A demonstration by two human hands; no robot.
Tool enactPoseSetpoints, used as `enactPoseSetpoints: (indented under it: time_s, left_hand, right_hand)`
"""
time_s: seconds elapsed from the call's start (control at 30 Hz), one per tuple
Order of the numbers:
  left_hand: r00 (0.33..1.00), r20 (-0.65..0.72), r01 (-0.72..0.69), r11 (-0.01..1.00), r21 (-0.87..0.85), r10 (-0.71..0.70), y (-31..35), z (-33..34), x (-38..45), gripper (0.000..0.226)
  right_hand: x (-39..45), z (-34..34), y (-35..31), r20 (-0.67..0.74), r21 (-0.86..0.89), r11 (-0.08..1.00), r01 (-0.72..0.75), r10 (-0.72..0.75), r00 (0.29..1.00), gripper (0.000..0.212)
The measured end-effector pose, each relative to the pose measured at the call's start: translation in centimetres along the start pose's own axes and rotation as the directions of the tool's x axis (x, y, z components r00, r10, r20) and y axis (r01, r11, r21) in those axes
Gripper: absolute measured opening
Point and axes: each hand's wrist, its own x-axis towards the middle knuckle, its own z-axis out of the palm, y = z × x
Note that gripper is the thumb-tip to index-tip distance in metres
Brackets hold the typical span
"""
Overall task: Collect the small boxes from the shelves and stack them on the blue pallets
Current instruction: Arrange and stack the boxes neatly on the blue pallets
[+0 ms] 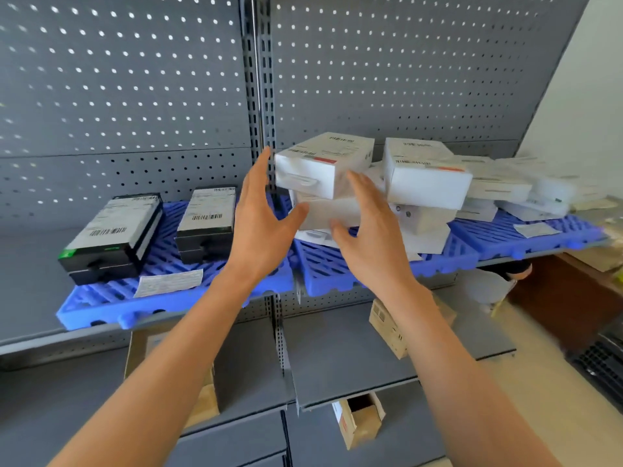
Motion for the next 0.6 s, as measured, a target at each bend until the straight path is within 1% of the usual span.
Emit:
enactPoseSetpoints:
  time_s: [0.17,0.3,0.4,0.6]
  left_hand:
    - [0.999,0.013,0.048,0.995,-0.083,-0.047,0.3,1.1,0.4,0.089]
    - [0.999,-0.006,0.052,0.992,-0.118,-0.053,0.3,1.5,0.3,0.084]
    - [0.999,-0.032,0.041,0.994,-0.104,-0.044,-0.2,1.5,0.5,0.081]
    - [0.997,-0.068,0.015,0.993,-0.121,-0.023,-0.4,1.5,0.5,0.072]
  right_hand:
    - [1.2,0.5,0.5,-0.050,0.108,0.993,0.042,-0.037,0.998,0.063]
    - [1.7,0.6,0.4,-0.078,0.209,0.978,-0.010,0.027,0.997,0.060]
    - [2.1,0.8,0.7,-0.095,0.220,0.975,-0.023,0.045,0.994,0.057]
    - [2.6,0.7,1.6,-0.044,0.219,0.975,-0.033,0.044,0.998,0.052]
